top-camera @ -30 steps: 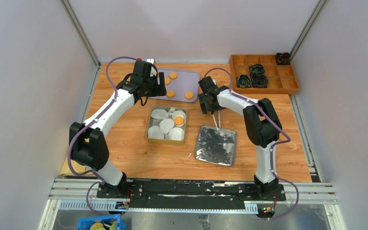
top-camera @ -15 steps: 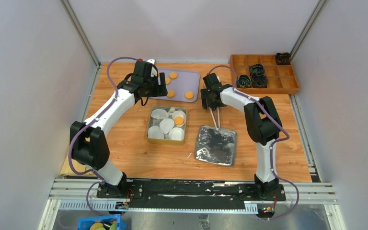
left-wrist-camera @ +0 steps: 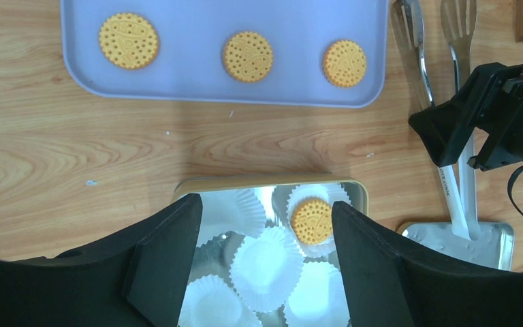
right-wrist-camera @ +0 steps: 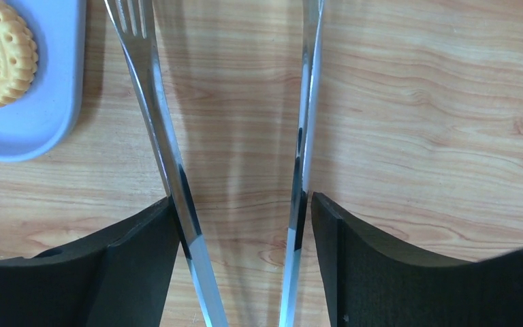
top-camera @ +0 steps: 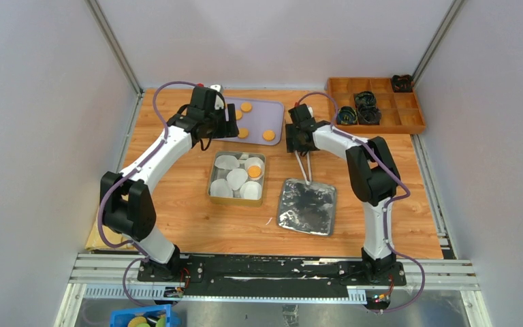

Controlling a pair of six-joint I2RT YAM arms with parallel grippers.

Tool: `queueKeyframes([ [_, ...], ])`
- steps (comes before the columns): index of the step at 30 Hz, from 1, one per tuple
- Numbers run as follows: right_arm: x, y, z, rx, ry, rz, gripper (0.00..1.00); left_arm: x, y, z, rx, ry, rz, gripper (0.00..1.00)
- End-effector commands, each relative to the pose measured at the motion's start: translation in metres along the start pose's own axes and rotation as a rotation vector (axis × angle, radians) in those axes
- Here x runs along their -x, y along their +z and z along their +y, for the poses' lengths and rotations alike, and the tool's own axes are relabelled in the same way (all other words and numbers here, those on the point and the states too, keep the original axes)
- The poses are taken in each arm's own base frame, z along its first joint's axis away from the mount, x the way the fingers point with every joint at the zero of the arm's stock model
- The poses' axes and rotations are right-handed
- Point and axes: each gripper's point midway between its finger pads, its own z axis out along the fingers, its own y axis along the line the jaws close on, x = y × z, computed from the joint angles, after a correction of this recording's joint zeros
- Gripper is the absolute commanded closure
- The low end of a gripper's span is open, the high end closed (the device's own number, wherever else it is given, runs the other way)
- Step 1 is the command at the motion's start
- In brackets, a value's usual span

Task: Pack the cookies

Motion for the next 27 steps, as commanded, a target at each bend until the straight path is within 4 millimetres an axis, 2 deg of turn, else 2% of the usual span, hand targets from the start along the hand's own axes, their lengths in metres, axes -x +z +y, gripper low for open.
queueKeyframes([
  [1, -0.109, 0.01, -0.036, -0.143, -0.082, 0.308, 0.25, 0.008, 0.001, -0.004, -0.023, -0.005, -0.01, 0.25],
  [4, -0.12, 0.006, -0.036, -0.156, -0.1, 0.319, 0.24, 0.009, 0.0, -0.006, -0.032, -0.007, -0.011, 0.24],
  [8, -0.126, 0.001, -0.032, -0.163, -0.115, 0.331, 0.27, 0.009, 0.0, -0.008, -0.04, -0.011, -0.012, 0.25],
  [13, -0.123, -0.013, -0.024, -0.157, -0.138, 0.305, 0.29, 0.01, -0.001, -0.007, -0.039, -0.009, -0.012, 0.24],
  [16, -0.125, -0.014, -0.024, -0.161, -0.136, 0.309, 0.28, 0.009, 0.0, -0.009, -0.045, -0.01, -0.012, 0.25],
  [21, -0.126, -0.012, -0.024, -0.173, -0.132, 0.318, 0.43, 0.008, 0.0, -0.009, -0.047, -0.008, -0.009, 0.25],
  [26, -0.114, -0.013, -0.025, -0.19, -0.138, 0.294, 0.45, 0.007, 0.001, -0.01, -0.056, -0.01, -0.006, 0.25],
  [27, -0.112, -0.014, -0.025, -0.191, -0.139, 0.289, 0.49, 0.006, 0.002, -0.01, -0.057, -0.012, -0.005, 0.25],
])
